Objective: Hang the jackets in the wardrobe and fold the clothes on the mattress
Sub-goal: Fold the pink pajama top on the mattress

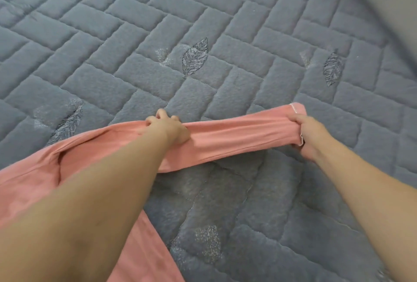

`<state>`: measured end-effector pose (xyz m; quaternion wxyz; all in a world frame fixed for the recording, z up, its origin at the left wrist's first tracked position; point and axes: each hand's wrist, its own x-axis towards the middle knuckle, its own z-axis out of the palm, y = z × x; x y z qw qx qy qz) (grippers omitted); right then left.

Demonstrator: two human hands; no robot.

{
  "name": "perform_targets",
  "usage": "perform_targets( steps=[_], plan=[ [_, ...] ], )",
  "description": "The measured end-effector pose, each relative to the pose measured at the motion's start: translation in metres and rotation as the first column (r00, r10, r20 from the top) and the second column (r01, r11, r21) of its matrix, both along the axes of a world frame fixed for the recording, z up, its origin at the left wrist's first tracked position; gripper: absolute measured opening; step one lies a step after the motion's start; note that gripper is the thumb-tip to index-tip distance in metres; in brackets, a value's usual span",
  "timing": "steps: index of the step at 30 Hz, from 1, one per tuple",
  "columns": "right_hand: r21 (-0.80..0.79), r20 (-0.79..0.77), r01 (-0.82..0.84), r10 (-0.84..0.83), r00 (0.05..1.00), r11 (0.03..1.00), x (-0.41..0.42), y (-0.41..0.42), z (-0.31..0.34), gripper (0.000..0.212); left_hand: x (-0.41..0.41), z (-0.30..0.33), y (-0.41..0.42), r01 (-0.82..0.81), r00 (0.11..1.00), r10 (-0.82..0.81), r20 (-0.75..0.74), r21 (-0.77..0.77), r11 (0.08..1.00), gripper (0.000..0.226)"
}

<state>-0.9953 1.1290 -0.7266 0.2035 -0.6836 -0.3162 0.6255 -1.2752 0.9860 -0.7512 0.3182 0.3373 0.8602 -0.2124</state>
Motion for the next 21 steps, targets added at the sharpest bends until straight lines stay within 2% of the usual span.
perform_targets(
  steps=[2,4,5,8,11,14,17,20,21],
  plan=[
    [0.075,0.106,-0.001,-0.007,0.994,0.997,-0.002,0.005,-0.013,0.032,-0.007,-0.005,0.001,-0.017,1.0,0.017,0.011,0.015,1.0,0.06],
    [0.125,0.222,-0.077,0.048,0.974,0.989,-0.007,0.001,-0.026,0.034,-0.002,-0.019,-0.009,0.011,0.999,-0.008,-0.038,0.097,0.995,0.064],
    [0.13,0.252,-0.117,0.081,0.964,0.985,-0.011,-0.001,-0.033,0.034,0.004,-0.026,-0.015,0.014,0.998,-0.003,-0.068,0.159,0.987,0.058],
    [0.082,0.234,-0.129,0.107,0.966,0.988,-0.017,0.0,-0.046,0.033,0.021,-0.037,-0.023,-0.004,0.99,0.043,-0.135,0.279,0.96,0.045],
    [0.041,0.182,-0.113,0.104,0.978,0.993,-0.016,0.005,-0.047,0.015,0.022,-0.042,-0.025,-0.015,0.984,0.079,-0.163,0.362,0.932,0.04],
    [0.083,0.178,-0.098,0.082,0.981,0.992,-0.015,0.003,-0.051,0.02,0.02,-0.048,-0.027,-0.008,0.983,0.079,-0.167,0.39,0.921,0.036],
    [0.192,0.285,-0.139,0.08,0.955,0.971,-0.027,-0.015,-0.047,0.03,0.017,-0.045,-0.03,-0.039,0.988,0.096,-0.125,0.395,0.918,0.042],
    [0.288,0.299,-0.231,0.142,0.944,0.929,-0.051,-0.042,-0.027,0.023,0.012,-0.041,-0.042,-0.059,0.998,0.068,-0.011,0.379,0.923,0.056],
    [0.303,0.29,-0.272,0.183,0.939,0.913,-0.063,-0.053,-0.02,0.019,0.009,-0.039,-0.054,-0.073,0.997,0.058,0.048,0.416,0.906,0.06]
  ],
)
